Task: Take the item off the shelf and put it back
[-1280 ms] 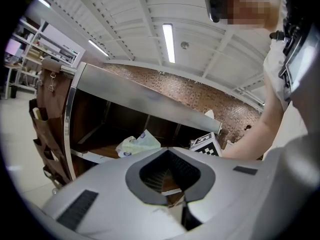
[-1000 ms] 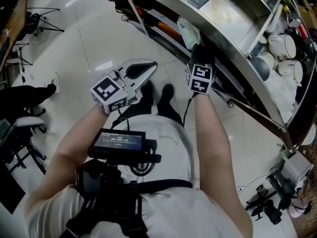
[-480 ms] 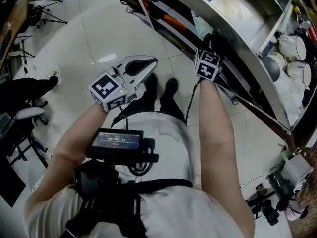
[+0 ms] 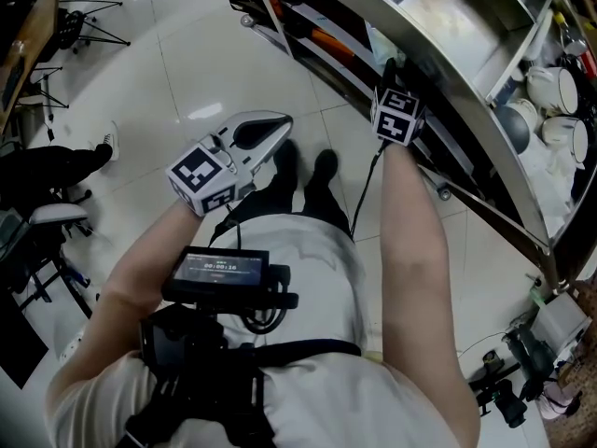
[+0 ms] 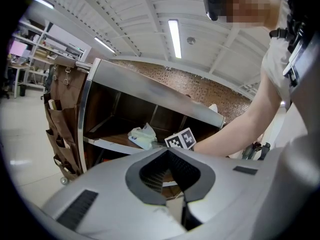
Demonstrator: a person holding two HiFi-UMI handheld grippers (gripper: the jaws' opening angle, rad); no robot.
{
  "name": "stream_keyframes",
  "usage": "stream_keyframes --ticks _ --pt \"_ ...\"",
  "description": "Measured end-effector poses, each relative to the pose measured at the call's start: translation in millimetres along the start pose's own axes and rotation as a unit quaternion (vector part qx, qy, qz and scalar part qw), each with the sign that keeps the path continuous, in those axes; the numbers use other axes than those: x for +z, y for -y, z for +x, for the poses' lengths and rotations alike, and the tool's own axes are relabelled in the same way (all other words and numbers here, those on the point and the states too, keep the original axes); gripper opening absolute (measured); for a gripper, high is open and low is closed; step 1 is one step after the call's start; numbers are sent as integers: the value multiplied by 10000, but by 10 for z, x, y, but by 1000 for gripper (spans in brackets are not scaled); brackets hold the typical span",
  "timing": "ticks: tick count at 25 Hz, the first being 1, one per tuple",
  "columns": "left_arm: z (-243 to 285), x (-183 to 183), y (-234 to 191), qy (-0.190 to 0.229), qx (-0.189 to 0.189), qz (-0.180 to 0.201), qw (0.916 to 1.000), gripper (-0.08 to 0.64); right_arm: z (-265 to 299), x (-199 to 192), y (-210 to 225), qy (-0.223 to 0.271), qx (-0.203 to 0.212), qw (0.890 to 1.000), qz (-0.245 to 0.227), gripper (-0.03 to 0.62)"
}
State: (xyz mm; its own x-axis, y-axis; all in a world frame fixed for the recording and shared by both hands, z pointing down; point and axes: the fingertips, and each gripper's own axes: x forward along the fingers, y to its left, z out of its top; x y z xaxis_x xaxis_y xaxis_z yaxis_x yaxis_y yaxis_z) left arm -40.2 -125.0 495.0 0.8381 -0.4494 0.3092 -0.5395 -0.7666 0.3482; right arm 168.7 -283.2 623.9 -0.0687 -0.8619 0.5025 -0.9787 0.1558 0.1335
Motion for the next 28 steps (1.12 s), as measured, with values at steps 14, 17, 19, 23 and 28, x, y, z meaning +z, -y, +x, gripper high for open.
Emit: stream_keyframes --ticks 14,17,19,23,28 --pt "26 90 -13 62 -10 64 10000 2 -153 16 -16 315 258 9983 410 224" --pt "21 72 0 24 -35 59 10000 2 -192 40 -15 349 280 9983 370 225" --pt "23 77 1 39 -36 55 10000 2 -240 34 -12 358 263 9984 346 225" --pt "38 130 14 106 -58 77 9999 2 -461 22 -24 416 298 9978 411 224" --pt "45 193 44 158 -102 105 9998 2 -852 49 -166 580 569 9953 522 102"
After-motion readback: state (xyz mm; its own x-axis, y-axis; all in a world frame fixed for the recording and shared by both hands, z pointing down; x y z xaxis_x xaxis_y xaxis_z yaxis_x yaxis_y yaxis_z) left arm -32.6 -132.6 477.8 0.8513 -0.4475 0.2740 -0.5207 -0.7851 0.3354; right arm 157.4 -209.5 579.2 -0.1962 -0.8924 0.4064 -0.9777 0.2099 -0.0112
